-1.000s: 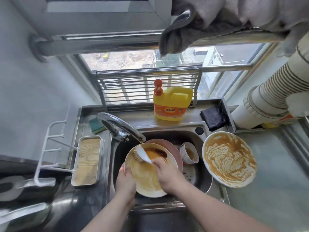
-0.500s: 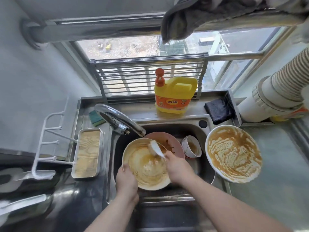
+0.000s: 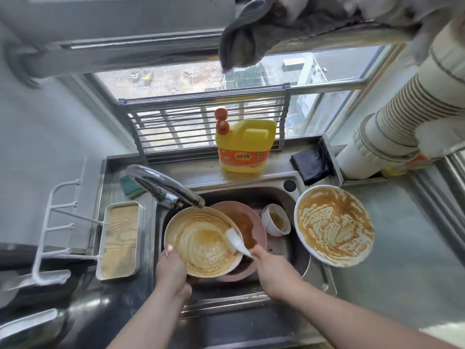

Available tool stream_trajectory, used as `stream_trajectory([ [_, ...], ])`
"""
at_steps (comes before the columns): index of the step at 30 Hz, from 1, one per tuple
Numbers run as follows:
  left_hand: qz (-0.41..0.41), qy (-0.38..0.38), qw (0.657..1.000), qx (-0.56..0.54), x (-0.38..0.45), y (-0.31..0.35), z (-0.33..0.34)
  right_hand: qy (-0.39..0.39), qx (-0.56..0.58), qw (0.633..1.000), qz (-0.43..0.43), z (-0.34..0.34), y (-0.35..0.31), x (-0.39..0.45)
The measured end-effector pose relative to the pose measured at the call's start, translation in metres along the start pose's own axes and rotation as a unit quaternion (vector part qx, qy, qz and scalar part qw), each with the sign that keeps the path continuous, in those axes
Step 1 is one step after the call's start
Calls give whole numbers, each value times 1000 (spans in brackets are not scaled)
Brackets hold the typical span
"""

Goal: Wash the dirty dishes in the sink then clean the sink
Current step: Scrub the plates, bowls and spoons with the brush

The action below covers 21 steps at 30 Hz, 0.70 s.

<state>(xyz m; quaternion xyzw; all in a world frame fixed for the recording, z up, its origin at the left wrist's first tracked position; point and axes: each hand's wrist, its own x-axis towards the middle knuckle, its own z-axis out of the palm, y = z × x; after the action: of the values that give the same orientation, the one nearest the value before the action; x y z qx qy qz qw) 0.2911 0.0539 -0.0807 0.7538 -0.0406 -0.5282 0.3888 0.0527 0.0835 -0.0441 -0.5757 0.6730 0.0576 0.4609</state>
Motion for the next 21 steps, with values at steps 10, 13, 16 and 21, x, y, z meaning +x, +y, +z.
stream_trajectory([
  [10,-5,-37,999,14,-11,5,11,7,-4,1000,-9,-18,-6,18],
  [13,-18,-29,999,6,-5,15,15,-18,25,1000,-6,17,-3,-23],
  [16,1,-40,998,45,-10,5,23,-12,51,997,-49,31,-28,-19],
  [21,-8,-35,999,-7,-4,12,21,26,47,999,-4,-1,7,-2],
])
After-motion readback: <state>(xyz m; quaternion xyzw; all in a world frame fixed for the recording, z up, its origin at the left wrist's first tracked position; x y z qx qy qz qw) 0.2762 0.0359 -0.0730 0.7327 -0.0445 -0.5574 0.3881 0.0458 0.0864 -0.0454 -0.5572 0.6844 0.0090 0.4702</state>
